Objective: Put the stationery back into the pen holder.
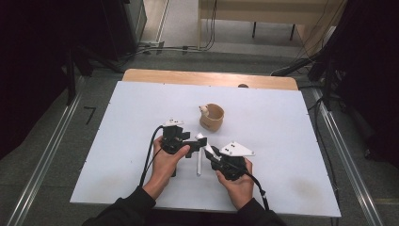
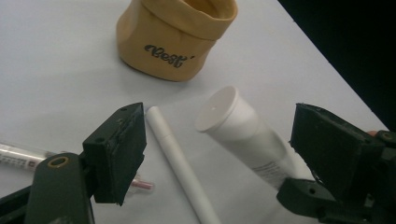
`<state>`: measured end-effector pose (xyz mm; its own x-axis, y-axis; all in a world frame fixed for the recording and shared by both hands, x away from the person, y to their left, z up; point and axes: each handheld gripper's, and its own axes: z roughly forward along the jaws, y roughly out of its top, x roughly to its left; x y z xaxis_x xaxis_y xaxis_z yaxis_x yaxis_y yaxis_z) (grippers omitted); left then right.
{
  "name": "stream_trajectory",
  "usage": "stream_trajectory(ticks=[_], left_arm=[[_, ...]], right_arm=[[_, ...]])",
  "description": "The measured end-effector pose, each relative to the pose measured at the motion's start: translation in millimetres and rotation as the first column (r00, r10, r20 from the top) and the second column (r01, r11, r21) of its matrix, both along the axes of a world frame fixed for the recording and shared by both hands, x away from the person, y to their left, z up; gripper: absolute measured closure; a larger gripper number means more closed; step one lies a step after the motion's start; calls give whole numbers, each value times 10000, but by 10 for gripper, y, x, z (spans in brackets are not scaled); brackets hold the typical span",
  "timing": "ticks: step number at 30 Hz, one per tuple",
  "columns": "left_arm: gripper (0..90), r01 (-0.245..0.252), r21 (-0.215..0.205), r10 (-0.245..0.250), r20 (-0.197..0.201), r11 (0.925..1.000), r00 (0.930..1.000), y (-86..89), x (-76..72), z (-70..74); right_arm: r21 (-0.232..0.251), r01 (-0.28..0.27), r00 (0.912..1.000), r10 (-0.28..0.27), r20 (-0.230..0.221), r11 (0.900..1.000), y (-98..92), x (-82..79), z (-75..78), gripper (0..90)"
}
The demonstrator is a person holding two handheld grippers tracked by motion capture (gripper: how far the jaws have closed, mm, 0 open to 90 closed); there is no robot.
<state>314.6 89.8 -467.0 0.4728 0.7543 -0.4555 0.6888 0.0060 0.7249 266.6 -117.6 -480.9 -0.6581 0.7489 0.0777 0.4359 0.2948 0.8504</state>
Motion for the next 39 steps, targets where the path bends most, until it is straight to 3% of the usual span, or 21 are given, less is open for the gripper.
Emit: stream_trajectory(ticks=[7, 12, 18, 26, 31, 39], left_arm=[[207, 167, -344, -173, -184, 9993, 9997, -36, 4, -2], [283, 171, -544, -181, -163, 9984, 9997, -31, -2, 8], [422, 427, -1010, -459, -290, 9940, 9985, -20, -4, 16], [479, 335, -1397, -390, -365, 9896, 9986, 17, 7, 15], [531, 235, -1858, -325, -457, 9823, 9984, 60, 14, 17], [587, 239, -2120, -307, -285, 9770, 9991, 72, -2, 39]], right_arm=[[98, -105, 9998, 104, 154, 9999, 6, -14, 21, 693], [157, -60, 9998, 57, 216, 9999, -5, -15, 27, 692], [295, -86, 9995, 76, 322, 9995, -9, -25, 36, 692], [448, -100, 9994, 85, 327, 9989, -12, -28, 36, 692], [441, -168, 9993, 154, 330, 9989, -8, -23, 26, 692], [353, -191, 9994, 180, 304, 9992, -3, -12, 7, 691]])
